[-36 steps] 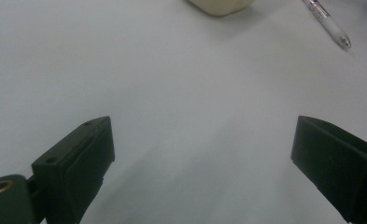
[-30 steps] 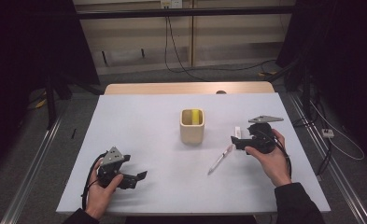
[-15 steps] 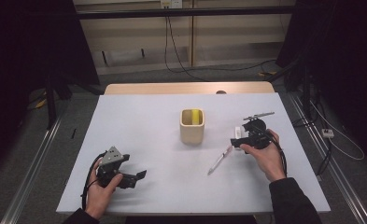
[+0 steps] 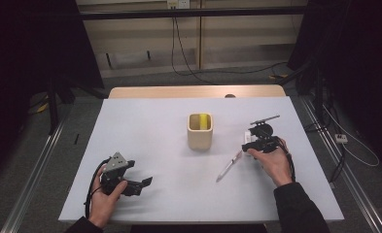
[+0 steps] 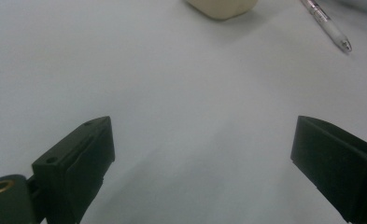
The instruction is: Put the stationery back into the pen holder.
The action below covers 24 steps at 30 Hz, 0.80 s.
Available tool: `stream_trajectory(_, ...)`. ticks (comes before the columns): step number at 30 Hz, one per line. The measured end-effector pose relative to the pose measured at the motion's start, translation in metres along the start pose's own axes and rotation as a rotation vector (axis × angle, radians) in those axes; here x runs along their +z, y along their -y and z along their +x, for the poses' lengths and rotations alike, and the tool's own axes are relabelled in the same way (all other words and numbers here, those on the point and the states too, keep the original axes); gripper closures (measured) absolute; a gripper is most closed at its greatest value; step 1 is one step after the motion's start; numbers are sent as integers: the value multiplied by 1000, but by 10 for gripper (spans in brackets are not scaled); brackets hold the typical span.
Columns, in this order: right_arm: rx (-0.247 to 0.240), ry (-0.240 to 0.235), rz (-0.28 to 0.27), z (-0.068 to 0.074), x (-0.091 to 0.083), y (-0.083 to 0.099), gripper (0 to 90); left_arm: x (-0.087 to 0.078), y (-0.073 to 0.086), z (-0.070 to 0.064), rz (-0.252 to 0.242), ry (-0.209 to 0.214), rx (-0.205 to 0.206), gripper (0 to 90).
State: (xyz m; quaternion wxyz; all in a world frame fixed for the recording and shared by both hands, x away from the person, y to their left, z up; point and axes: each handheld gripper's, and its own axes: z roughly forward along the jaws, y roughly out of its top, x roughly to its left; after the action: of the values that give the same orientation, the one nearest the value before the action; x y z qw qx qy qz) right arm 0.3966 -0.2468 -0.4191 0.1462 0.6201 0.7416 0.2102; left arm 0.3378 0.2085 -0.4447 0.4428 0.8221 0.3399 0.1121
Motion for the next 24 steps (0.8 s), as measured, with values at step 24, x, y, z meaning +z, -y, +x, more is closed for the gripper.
stream_trajectory(24, 51, 30, 68, 6, 17, 0, 608, 0, 0, 0, -2, 6, 0, 61)
